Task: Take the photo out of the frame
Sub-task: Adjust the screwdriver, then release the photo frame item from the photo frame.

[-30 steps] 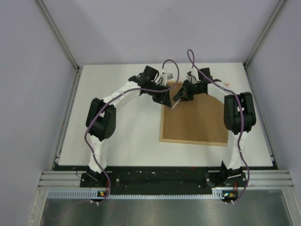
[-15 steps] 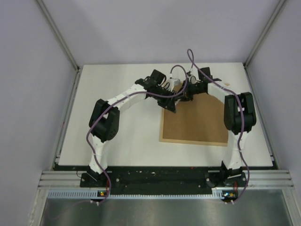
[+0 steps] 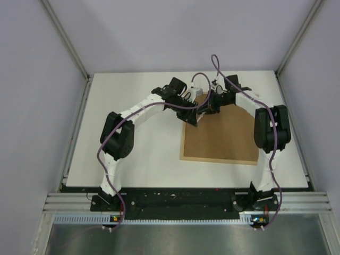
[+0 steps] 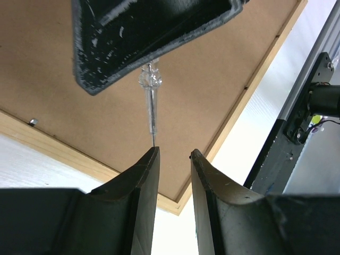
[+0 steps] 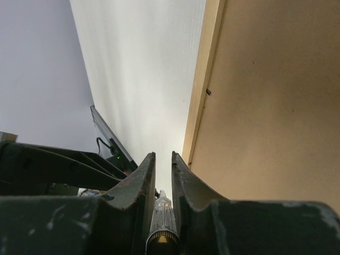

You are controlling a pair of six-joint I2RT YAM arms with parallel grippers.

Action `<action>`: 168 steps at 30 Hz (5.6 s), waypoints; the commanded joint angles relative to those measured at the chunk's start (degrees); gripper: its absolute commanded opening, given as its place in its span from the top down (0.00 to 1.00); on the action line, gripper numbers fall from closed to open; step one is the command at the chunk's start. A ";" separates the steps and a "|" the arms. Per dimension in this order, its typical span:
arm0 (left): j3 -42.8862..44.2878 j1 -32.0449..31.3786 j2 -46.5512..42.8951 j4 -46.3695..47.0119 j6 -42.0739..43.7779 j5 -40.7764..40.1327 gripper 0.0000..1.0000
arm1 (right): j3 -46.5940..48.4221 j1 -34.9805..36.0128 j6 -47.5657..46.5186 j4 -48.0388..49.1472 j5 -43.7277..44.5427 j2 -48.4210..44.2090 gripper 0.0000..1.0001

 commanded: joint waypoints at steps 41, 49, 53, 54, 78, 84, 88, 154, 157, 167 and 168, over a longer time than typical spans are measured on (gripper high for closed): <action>-1.01 1.04 -2.85 -3.94 6.95 25.87 1.00 | 4.51 -2.33 -28.04 -7.37 -32.10 -0.89 0.50; -0.05 1.30 -2.59 -9.83 11.61 24.66 1.00 | 8.44 -2.24 -58.04 -31.74 -29.58 -1.08 0.48; 1.44 2.26 -0.92 -12.90 13.28 23.51 1.00 | 15.58 -1.10 -82.92 -60.45 -27.81 4.11 0.49; 2.14 2.35 -0.48 -13.69 13.98 23.33 1.00 | 14.54 -0.92 -83.43 -60.46 -28.15 3.77 0.50; 4.26 2.88 1.02 -15.82 13.82 20.70 1.00 | 13.39 6.55 -85.28 -60.37 -23.41 2.01 1.00; 3.12 6.65 0.66 -10.98 8.90 22.97 1.00 | 10.93 6.11 -85.63 -60.46 -21.84 -0.10 1.00; 3.64 7.89 0.67 -10.71 8.27 23.33 1.00 | 9.61 6.11 -85.98 -60.46 -21.03 -0.80 1.00; -5.14 11.50 10.95 16.09 -17.57 -1.80 0.41 | -12.55 -1.62 2.70 21.45 0.59 -0.63 1.00; -4.53 10.88 10.95 15.13 -17.13 -3.30 0.41 | -12.54 -3.02 1.65 21.19 0.15 -2.64 1.00; -3.39 9.21 11.48 13.63 -16.77 -5.59 0.45 | -16.58 -3.64 -1.52 20.66 -2.14 -3.36 1.00; -3.30 9.12 11.56 13.55 -16.77 -5.85 0.46 | -17.28 -3.38 -1.96 20.75 -2.40 -3.01 1.00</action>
